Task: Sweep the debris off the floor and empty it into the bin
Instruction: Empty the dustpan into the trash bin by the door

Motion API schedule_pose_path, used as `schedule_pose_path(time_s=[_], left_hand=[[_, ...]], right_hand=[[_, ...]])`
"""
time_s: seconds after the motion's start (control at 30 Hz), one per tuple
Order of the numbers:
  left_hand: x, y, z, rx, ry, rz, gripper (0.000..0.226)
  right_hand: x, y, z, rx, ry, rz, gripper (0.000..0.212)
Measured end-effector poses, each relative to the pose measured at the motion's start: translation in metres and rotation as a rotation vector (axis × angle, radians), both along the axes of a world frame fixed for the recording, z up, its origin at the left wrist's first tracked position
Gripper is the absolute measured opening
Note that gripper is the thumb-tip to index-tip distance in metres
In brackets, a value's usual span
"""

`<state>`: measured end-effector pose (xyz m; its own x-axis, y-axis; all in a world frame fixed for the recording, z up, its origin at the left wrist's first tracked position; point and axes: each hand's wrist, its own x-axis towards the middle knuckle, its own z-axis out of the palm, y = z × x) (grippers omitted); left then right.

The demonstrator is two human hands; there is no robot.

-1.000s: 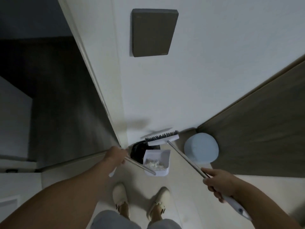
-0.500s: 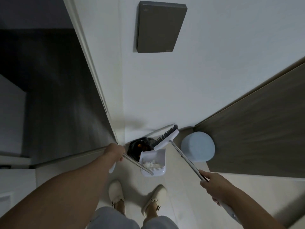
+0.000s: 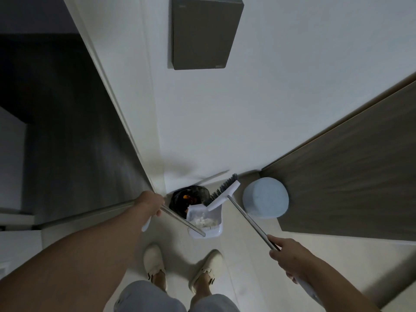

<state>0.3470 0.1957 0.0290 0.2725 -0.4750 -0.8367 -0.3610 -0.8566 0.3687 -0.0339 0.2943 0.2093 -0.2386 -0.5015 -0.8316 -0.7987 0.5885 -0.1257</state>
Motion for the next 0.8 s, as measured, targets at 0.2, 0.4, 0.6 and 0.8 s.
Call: schedule_pose_path(time_s=[0.2, 0.4, 0.6, 0.8], left_hand=[[-0.01, 0.005, 0.0, -0.02, -0.004, 0.007, 0.026], [-0.009, 0.001, 0.007, -0.033, -0.013, -0.014, 0.028], [-0.008, 0.0, 0.013, -0.038, 0.032, 0.007, 0.026], [-0.006, 0.012, 0.008, -0.049, 0.077, 0.078, 0.022]], right_hand=[[-0.001, -0.002, 0.0, -0.002, 0.019, -0.006, 0.054], [0.005, -0.008, 0.006, 0.003, 0.041, 0.052, 0.054], [0.004, -0.013, 0.001, 0.1, 0.033, 0.057, 0.056], [0.034, -0.005, -0.022, 0.073, 0.016, 0.085, 0.05]])
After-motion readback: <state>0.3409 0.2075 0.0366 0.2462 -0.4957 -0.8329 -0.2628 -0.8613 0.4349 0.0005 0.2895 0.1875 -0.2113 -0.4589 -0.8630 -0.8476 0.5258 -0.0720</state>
